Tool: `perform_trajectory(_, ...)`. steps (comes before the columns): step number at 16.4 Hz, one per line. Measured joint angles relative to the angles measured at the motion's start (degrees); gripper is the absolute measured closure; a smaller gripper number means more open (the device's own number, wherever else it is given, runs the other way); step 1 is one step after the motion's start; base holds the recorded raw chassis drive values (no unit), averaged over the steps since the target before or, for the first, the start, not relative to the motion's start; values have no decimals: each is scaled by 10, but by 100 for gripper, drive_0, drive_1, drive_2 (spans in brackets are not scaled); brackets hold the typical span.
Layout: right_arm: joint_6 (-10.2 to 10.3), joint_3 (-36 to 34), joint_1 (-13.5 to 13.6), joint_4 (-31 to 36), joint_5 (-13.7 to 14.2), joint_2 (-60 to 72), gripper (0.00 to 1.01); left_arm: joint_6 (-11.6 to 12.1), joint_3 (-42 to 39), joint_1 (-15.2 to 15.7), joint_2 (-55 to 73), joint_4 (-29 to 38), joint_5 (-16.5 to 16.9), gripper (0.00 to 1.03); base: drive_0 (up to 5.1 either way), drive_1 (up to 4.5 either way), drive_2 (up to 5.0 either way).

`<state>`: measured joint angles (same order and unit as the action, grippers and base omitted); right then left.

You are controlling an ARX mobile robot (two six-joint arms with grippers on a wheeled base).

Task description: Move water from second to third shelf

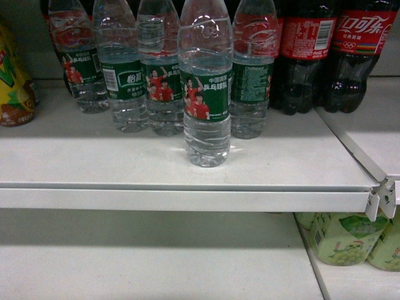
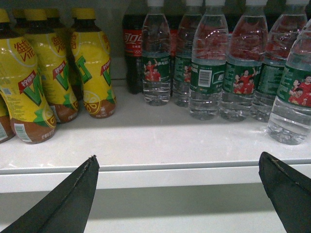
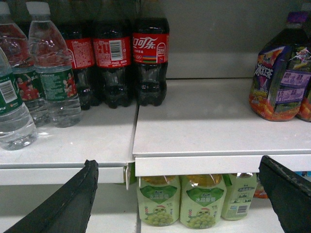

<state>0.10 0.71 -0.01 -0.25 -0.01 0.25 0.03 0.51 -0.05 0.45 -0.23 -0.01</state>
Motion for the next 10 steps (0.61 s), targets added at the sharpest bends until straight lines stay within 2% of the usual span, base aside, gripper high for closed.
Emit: perform_trajectory(10,0,0,0,0,0,0,3,0,0,0,0,0,0,5,0,0,0)
